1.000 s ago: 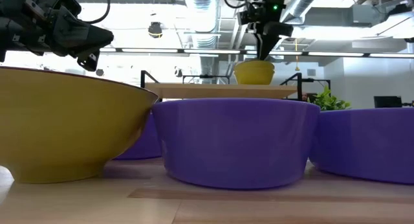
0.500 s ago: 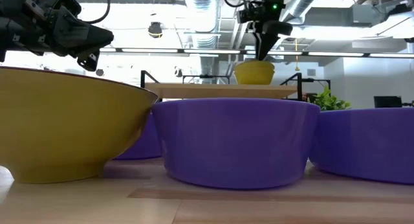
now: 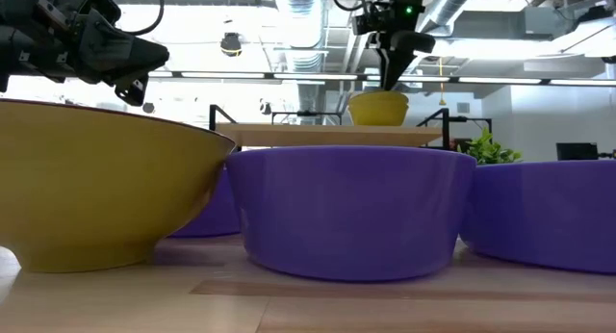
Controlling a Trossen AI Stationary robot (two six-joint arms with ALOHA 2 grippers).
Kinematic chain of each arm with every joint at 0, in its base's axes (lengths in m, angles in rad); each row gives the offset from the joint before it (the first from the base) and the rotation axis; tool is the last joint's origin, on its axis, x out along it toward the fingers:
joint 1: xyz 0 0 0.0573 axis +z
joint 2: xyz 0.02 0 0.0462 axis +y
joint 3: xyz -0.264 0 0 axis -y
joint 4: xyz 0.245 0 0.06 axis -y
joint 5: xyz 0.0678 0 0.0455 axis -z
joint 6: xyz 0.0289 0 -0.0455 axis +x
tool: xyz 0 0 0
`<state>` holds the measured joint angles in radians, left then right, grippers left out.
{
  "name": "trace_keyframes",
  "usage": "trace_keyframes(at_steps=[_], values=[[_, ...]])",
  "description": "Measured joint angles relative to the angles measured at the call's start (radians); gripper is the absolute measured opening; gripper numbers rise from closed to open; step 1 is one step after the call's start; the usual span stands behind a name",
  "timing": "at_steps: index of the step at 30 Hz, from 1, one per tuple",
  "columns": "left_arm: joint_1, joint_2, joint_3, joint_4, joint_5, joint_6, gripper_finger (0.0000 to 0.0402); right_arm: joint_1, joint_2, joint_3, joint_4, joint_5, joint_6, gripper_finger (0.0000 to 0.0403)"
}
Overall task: Pick & Place Mini bowls
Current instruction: Stack the bowl on top of the yellow bowl on the shelf
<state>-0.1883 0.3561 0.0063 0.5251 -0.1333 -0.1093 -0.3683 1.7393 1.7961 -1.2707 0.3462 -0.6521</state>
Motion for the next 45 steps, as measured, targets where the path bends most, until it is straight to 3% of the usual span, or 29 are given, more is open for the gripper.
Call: trace_keyframes(at_steps=[13, 19, 23, 26, 33, 45], values=[[0.000, 0.000, 0.000, 0.000, 0.000, 0.000, 0.0039, 0.065, 0.000, 0.217, -0.010, -0.012, 0.015, 0.0082], [0.000, 0.000, 0.000, 0.000, 0.000, 0.000, 0.0039, 0.147, -0.001, 0.283, -0.005, -0.183, -0.033, 0.0082], [0.000, 0.000, 0.000, 0.000, 0.000, 0.000, 0.0039, 0.193, -0.001, 0.281, 0.001, -0.342, -0.036, 0.0082], [0.000, 0.000, 0.000, 0.000, 0.000, 0.000, 0.0039, 0.224, -0.001, 0.261, 0.023, -0.398, -0.036, 0.0082], [0.000, 0.000, 0.000, 0.000, 0.000, 0.000, 0.0039, 0.274, 0.000, 0.220, 0.059, -0.460, 0.025, 0.0082], [0.000, 0.000, 0.000, 0.000, 0.000, 0.000, 0.0039, 0.381, 0.000, 0.064, 0.165, -0.454, 0.129, 0.0082]])
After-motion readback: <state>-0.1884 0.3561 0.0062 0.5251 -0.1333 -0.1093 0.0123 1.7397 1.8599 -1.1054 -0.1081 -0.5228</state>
